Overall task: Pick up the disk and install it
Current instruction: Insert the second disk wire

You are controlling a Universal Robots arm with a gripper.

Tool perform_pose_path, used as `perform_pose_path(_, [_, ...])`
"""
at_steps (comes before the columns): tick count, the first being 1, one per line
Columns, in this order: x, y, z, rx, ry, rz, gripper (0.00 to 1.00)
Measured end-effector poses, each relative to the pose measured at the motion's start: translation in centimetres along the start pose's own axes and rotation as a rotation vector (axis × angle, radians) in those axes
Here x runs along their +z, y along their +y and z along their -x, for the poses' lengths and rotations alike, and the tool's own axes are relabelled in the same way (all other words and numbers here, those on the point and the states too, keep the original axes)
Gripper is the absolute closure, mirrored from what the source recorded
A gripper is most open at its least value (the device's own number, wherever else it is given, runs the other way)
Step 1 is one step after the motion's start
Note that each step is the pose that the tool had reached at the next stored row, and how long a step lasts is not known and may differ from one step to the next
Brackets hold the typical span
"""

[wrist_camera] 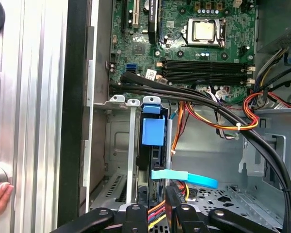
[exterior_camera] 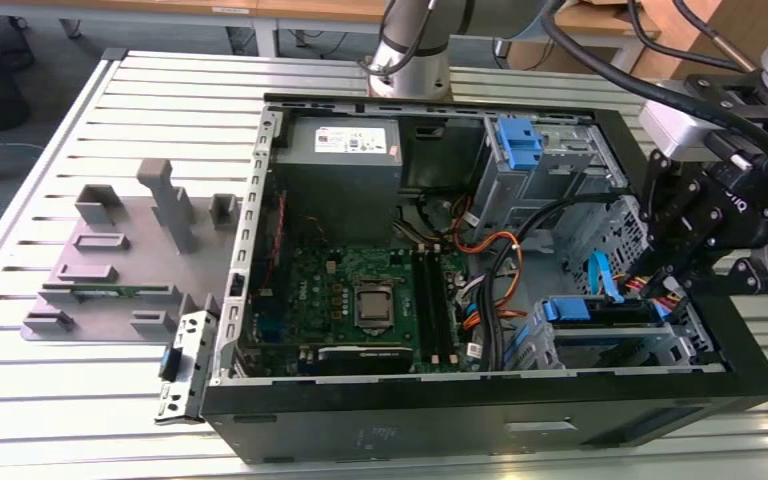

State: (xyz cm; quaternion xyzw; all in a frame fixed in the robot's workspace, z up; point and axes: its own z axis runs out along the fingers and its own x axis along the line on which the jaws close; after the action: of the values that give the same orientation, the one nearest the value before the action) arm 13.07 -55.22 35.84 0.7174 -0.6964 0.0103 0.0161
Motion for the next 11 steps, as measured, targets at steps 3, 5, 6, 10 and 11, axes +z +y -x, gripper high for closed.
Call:
perform_pose_path(3, [0.01, 0.00, -0.23, 0.000, 0.0000, 0.0000, 0.71])
perform_pose_path(5, [0.01, 0.00, -0.35, 0.000, 0.0000, 0.0000, 0.71])
perform_pose_path(6, [0.01, 0.00, -0.41, 0.000, 0.0000, 0.0000, 0.71])
perform_pose_path(10, [0.02, 0.00, -0.57, 0.000, 0.0000, 0.0000, 0.71])
perform_pose_path(11, [0.02, 0.00, -0.56, 0.000, 0.0000, 0.0000, 0.71])
